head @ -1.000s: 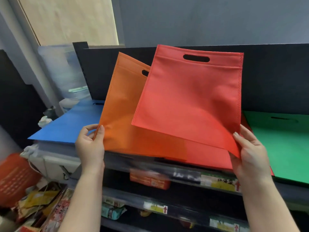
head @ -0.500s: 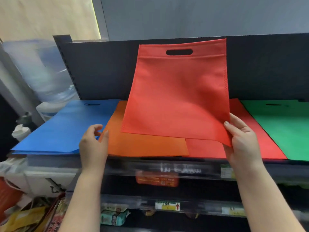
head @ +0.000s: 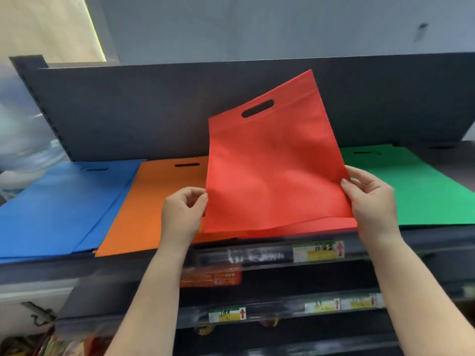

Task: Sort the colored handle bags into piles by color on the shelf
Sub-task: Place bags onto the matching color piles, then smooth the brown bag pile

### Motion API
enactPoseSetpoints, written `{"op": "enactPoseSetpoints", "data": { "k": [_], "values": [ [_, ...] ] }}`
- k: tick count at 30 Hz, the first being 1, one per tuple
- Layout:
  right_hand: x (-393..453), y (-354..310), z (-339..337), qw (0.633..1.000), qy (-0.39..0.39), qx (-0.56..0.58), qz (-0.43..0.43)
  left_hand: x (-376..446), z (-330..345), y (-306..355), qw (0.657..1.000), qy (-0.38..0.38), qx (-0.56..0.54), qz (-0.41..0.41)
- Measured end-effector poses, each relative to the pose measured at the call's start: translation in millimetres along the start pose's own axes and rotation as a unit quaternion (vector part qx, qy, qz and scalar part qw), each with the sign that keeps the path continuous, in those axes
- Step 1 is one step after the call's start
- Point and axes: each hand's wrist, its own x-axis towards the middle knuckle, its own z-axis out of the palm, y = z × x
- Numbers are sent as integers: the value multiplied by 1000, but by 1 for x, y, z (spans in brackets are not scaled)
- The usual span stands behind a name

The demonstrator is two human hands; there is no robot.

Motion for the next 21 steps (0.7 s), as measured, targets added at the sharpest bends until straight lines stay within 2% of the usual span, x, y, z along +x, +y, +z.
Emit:
{"op": "enactPoseSetpoints", "data": {
  "k": [4, 7, 10, 12, 17, 21],
  "values": [
    [17, 8, -21, 970, 6, -233, -73, -4, 32, 5, 994, -18, 106, 6],
    [27, 16, -36, 936, -29, -345, -65, -8, 49, 11, 973, -32, 228, -7],
    [30, 17, -59, 915, -68, -392, -73, -16, 65, 27, 967, -14, 254, 26],
    [31, 13, -80, 900, -86, -418, -94, -25, 84, 45, 960, -32, 270, 65],
    [38, -7, -148, 846, -117, -501, -141, -45, 158, 99, 914, -82, 348, 190],
    [44, -20, -221, 802, -111, -564, -165, -65, 236, 142, 879, -112, 381, 264]
  ]
}}
